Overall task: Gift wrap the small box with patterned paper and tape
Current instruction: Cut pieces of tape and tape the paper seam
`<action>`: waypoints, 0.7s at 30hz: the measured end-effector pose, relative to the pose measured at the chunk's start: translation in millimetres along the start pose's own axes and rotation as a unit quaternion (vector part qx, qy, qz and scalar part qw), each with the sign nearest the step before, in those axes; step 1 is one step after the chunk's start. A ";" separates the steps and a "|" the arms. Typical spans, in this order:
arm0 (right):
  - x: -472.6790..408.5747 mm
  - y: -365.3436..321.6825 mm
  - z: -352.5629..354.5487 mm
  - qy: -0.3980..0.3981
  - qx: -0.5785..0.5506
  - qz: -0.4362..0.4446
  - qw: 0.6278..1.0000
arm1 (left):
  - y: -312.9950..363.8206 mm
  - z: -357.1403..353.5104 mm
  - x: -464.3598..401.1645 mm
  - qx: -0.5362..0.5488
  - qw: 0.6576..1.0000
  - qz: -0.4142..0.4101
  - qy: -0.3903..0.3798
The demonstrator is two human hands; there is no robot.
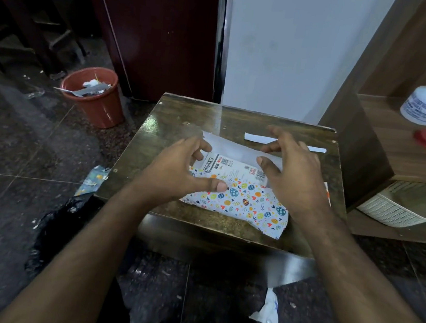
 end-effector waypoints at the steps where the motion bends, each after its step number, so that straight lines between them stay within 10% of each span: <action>1: 0.3 -0.3 0.5 0.003 -0.005 -0.002 1.000 | -2.1 -0.6 1.3 0.024 0.999 0.009 -0.021; 21: 0.4 -15.6 -0.5 0.015 0.040 0.035 0.998 | -7.4 1.1 -6.8 0.068 0.996 0.052 0.010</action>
Point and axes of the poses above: each hand's wrist, its own x-axis away from the middle knuckle, its own z-axis out of the back of the hand, y = z × x, the point moved 7 cm from there along -x, towards the middle knuckle, and after that the axes turned 4 degrees about y, right-handed, at the moved point
